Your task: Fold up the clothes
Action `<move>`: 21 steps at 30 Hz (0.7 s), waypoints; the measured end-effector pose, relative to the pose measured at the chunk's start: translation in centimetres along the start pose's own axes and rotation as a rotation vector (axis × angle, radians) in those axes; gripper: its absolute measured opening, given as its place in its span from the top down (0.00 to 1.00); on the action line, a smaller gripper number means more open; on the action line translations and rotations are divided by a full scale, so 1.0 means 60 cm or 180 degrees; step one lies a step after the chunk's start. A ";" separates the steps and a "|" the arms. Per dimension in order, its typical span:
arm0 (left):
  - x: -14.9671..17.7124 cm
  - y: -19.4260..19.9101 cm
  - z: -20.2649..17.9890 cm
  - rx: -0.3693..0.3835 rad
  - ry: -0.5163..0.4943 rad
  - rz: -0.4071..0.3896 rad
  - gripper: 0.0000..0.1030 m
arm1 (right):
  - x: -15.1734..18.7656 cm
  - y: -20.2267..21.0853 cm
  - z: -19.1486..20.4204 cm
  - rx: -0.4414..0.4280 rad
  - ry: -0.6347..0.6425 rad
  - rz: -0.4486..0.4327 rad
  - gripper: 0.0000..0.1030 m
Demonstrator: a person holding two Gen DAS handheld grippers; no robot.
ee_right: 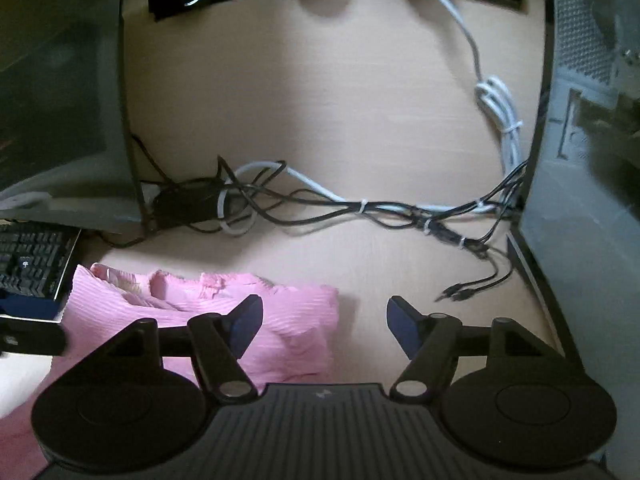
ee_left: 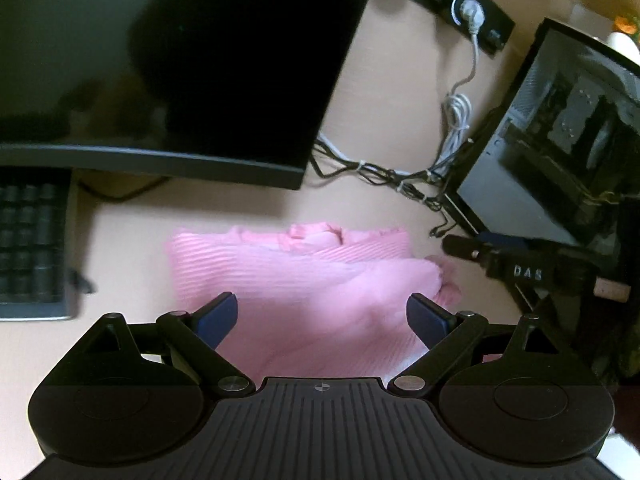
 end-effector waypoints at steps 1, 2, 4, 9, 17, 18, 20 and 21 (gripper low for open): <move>0.001 -0.016 0.003 -0.0054 0.0011 0.0024 0.08 | 0.006 -0.015 -0.001 -0.0011 -0.0001 0.0088 0.32; 0.003 -0.030 0.010 -0.0131 0.0017 0.0049 0.08 | 0.015 -0.028 -0.001 -0.0018 -0.0005 0.0183 0.32; 0.005 -0.051 0.028 -0.0224 0.0063 0.0092 0.10 | 0.031 -0.046 0.004 -0.0121 -0.0037 0.0346 0.41; -0.008 -0.068 0.061 -0.0408 0.0096 0.0081 0.11 | -0.007 -0.040 0.058 -0.0220 0.0470 0.0076 0.89; -0.021 -0.041 0.099 -0.0482 0.0509 -0.0067 0.10 | -0.038 -0.077 0.041 0.0055 0.0632 -0.0017 0.92; -0.018 -0.036 0.097 -0.0481 0.0504 -0.0056 0.10 | -0.023 -0.084 0.028 0.0092 0.0553 0.0107 0.88; -0.010 -0.024 0.090 -0.0461 0.0461 -0.0051 0.10 | -0.003 -0.079 0.000 0.0115 0.0290 0.0246 0.74; -0.006 -0.016 0.084 -0.0429 0.0434 -0.0052 0.10 | 0.002 -0.069 -0.012 0.0094 0.0147 0.0253 0.62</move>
Point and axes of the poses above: each gripper's, at about its wrist camera, not at the fingertips, and y roughly against the way its jaws point, z to its left, x to its underside, the point moved 8 cm from there along -y, roughly the way its jaws point, and after that the axes turned 2 degrees about y, right-handed, at the moved point
